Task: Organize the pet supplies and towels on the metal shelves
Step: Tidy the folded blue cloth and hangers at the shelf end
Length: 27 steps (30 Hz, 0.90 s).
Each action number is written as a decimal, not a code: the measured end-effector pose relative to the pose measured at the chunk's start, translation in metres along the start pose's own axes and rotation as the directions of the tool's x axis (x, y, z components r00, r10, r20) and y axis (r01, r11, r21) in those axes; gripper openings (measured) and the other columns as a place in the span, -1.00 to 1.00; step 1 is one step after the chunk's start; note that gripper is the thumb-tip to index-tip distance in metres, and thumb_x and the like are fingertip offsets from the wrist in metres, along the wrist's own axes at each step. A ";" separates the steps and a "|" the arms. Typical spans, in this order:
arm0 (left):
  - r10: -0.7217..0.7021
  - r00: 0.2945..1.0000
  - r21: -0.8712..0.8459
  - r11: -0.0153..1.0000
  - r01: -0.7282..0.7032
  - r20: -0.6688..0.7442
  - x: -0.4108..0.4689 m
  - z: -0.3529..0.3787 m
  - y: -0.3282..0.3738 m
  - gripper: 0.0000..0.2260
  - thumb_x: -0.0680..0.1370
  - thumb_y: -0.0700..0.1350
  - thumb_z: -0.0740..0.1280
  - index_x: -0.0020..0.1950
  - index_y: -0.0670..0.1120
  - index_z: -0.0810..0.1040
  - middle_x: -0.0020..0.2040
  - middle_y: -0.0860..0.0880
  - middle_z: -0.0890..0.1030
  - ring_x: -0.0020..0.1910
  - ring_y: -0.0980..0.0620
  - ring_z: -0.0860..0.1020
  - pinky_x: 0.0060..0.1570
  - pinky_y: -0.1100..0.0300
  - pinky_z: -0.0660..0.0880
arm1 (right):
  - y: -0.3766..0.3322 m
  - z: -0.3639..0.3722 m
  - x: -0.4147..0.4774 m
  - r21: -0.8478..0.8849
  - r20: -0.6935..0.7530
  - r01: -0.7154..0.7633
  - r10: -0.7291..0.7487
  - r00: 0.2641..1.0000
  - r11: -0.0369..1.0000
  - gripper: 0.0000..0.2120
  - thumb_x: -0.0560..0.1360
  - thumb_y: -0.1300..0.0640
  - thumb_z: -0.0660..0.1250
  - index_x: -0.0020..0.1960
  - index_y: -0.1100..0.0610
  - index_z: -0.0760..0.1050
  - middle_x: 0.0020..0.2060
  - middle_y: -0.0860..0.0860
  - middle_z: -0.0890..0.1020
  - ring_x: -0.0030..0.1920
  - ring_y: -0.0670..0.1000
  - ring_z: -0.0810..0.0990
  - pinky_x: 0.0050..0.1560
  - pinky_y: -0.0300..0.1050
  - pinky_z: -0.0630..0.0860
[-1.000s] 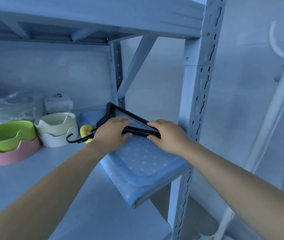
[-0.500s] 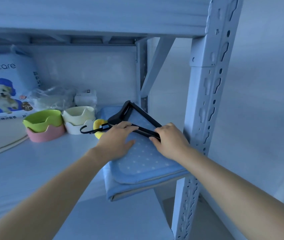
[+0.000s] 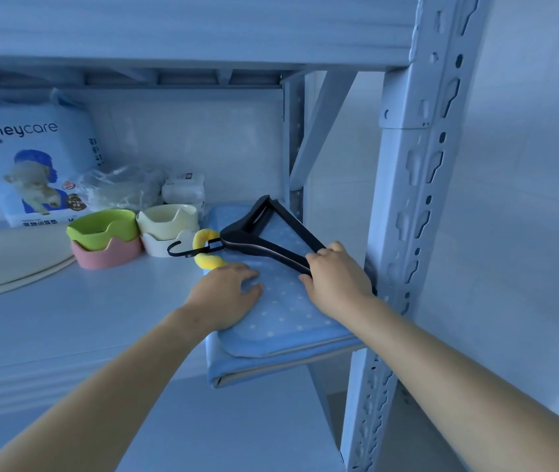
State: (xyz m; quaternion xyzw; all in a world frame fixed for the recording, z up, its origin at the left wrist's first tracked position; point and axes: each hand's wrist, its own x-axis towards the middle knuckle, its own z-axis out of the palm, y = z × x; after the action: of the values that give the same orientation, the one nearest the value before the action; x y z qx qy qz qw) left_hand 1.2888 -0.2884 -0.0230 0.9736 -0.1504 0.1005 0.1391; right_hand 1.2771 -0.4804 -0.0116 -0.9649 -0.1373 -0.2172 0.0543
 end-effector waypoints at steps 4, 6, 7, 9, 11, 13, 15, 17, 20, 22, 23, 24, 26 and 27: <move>-0.004 0.999 0.015 1.000 0.004 0.032 0.004 0.001 -0.001 -0.60 0.61 0.09 0.10 0.43 0.04 0.33 0.44 0.10 0.31 0.42 0.08 0.24 0.33 0.24 0.16 | 0.002 0.004 0.001 -0.003 -0.014 -0.001 0.001 1.000 1.000 -0.75 0.61 0.02 0.13 0.03 0.20 0.44 -0.09 0.06 0.54 0.18 0.04 0.35 -0.05 -0.16 0.38; -0.014 0.999 0.009 1.000 0.014 0.039 0.007 0.002 -0.002 -0.61 0.61 0.09 0.10 0.43 0.04 0.33 0.44 0.10 0.31 0.42 0.07 0.25 0.32 0.24 0.17 | 0.002 0.005 0.004 -0.006 -0.013 -0.009 0.009 1.000 1.000 -0.75 0.61 0.02 0.12 0.03 0.20 0.44 -0.10 0.05 0.53 0.18 0.04 0.35 -0.04 -0.16 0.40; -0.015 0.999 0.011 1.000 0.015 0.040 0.010 0.002 -0.003 -0.61 0.61 0.09 0.10 0.43 0.04 0.33 0.44 0.11 0.32 0.41 0.07 0.26 0.32 0.24 0.18 | 0.002 0.006 0.006 -0.007 -0.009 -0.015 0.015 1.000 1.000 -0.75 0.61 0.03 0.12 0.03 0.20 0.44 -0.10 0.05 0.53 0.18 0.04 0.34 -0.04 -0.15 0.41; -0.017 0.999 0.021 1.000 0.016 0.047 0.016 0.002 -0.005 -0.60 0.61 0.08 0.09 0.43 0.04 0.33 0.44 0.11 0.32 0.41 0.06 0.26 0.33 0.22 0.19 | 0.002 0.007 0.010 -0.006 -0.008 -0.027 0.027 1.000 1.000 -0.75 0.61 0.03 0.13 0.03 0.20 0.45 -0.10 0.06 0.53 0.18 0.04 0.34 -0.03 -0.15 0.43; -0.021 0.998 0.027 0.999 0.020 0.057 0.021 0.003 -0.008 -0.60 0.61 0.09 0.09 0.43 0.05 0.33 0.44 0.11 0.31 0.42 0.06 0.26 0.34 0.19 0.21 | 0.002 0.009 0.015 -0.005 -0.011 -0.031 0.031 0.999 0.999 -0.75 0.61 0.03 0.13 0.03 0.20 0.45 -0.10 0.06 0.53 0.17 0.04 0.35 -0.02 -0.15 0.43; -0.027 0.998 0.024 0.999 0.026 0.059 0.028 0.004 -0.011 -0.61 0.61 0.09 0.09 0.43 0.06 0.33 0.44 0.12 0.30 0.42 0.07 0.26 0.33 0.18 0.23 | 0.003 0.012 0.020 0.006 -0.016 -0.041 0.041 0.999 0.999 -0.75 0.61 0.03 0.14 0.03 0.20 0.45 -0.10 0.06 0.53 0.17 0.04 0.35 -0.04 -0.16 0.41; -0.032 0.998 0.013 0.999 0.031 0.051 0.034 0.005 -0.013 -0.61 0.61 0.09 0.09 0.42 0.07 0.34 0.44 0.13 0.32 0.41 0.07 0.27 0.32 0.17 0.25 | 0.005 0.014 0.025 0.013 -0.018 -0.045 0.045 0.999 0.999 -0.75 0.60 0.02 0.14 0.03 0.20 0.45 -0.11 0.05 0.52 0.16 0.04 0.35 -0.06 -0.17 0.39; -0.032 0.999 0.005 0.999 0.032 0.040 0.039 0.007 -0.015 -0.61 0.61 0.09 0.10 0.42 0.07 0.35 0.43 0.12 0.33 0.40 0.06 0.28 0.31 0.16 0.27 | 0.007 0.016 0.030 0.007 -0.015 -0.036 0.036 0.999 0.999 -0.75 0.60 0.01 0.14 0.01 0.19 0.45 -0.12 0.05 0.52 0.15 0.04 0.36 -0.05 -0.18 0.38; -0.036 0.999 0.003 0.999 0.036 0.025 0.044 0.008 -0.018 -0.62 0.60 0.09 0.10 0.41 0.08 0.36 0.43 0.12 0.33 0.40 0.06 0.28 0.31 0.17 0.28 | 0.009 0.020 0.036 0.020 -0.022 -0.039 0.039 0.999 0.999 -0.75 0.60 0.01 0.14 0.00 0.19 0.44 -0.19 0.01 0.45 0.16 0.02 0.36 -0.10 -0.17 0.39; -0.036 0.999 -0.004 0.999 0.036 0.013 0.047 0.009 -0.019 -0.62 0.60 0.09 0.11 0.41 0.09 0.36 0.42 0.12 0.34 0.40 0.07 0.28 0.30 0.18 0.28 | 0.009 0.022 0.039 0.017 -0.020 -0.041 0.042 0.999 0.999 -0.75 0.60 0.00 0.14 0.00 0.18 0.44 -0.21 0.00 0.42 0.15 0.02 0.36 -0.12 -0.18 0.38; -0.037 0.999 -0.008 0.999 0.037 0.008 0.049 0.009 -0.019 -0.62 0.60 0.09 0.11 0.41 0.09 0.37 0.42 0.13 0.34 0.40 0.07 0.29 0.29 0.18 0.29 | 0.009 0.022 0.040 0.016 -0.018 -0.043 0.043 0.999 0.999 -0.75 0.60 0.00 0.14 0.01 0.18 0.44 -0.19 0.01 0.45 0.15 0.02 0.36 -0.11 -0.18 0.40; -0.039 0.999 -0.012 0.999 0.039 0.003 0.050 0.010 -0.019 -0.62 0.60 0.09 0.11 0.40 0.10 0.37 0.42 0.14 0.34 0.40 0.07 0.29 0.29 0.18 0.29 | 0.009 0.022 0.040 0.014 -0.015 -0.045 0.045 0.999 0.999 -0.75 0.60 0.00 0.13 0.01 0.18 0.44 -0.17 0.02 0.48 0.16 0.02 0.36 -0.09 -0.17 0.41; -0.038 0.999 -0.021 0.999 0.038 -0.006 0.053 0.012 -0.021 -0.63 0.59 0.10 0.12 0.40 0.11 0.37 0.42 0.15 0.34 0.40 0.08 0.29 0.29 0.17 0.30 | 0.010 0.022 0.041 0.016 -0.008 -0.052 0.052 0.999 0.999 -0.75 0.60 0.00 0.13 0.01 0.19 0.44 -0.14 0.03 0.50 0.16 0.01 0.36 -0.08 -0.16 0.44; -0.037 0.999 -0.026 0.999 0.036 -0.007 0.054 0.012 -0.021 -0.63 0.59 0.10 0.12 0.39 0.11 0.38 0.42 0.15 0.34 0.40 0.08 0.29 0.30 0.17 0.30 | 0.010 0.022 0.041 0.022 -0.003 -0.058 0.058 0.998 0.998 -0.75 0.60 0.00 0.14 0.00 0.19 0.43 -0.17 0.03 0.49 0.16 0.01 0.36 -0.08 -0.15 0.45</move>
State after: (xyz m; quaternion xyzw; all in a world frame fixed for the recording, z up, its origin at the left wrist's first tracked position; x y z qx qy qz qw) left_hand 1.3478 -0.2868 -0.0266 0.9739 -0.1333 0.0998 0.1540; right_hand 1.3242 -0.4768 -0.0141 -0.9674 -0.1114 -0.2159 0.0713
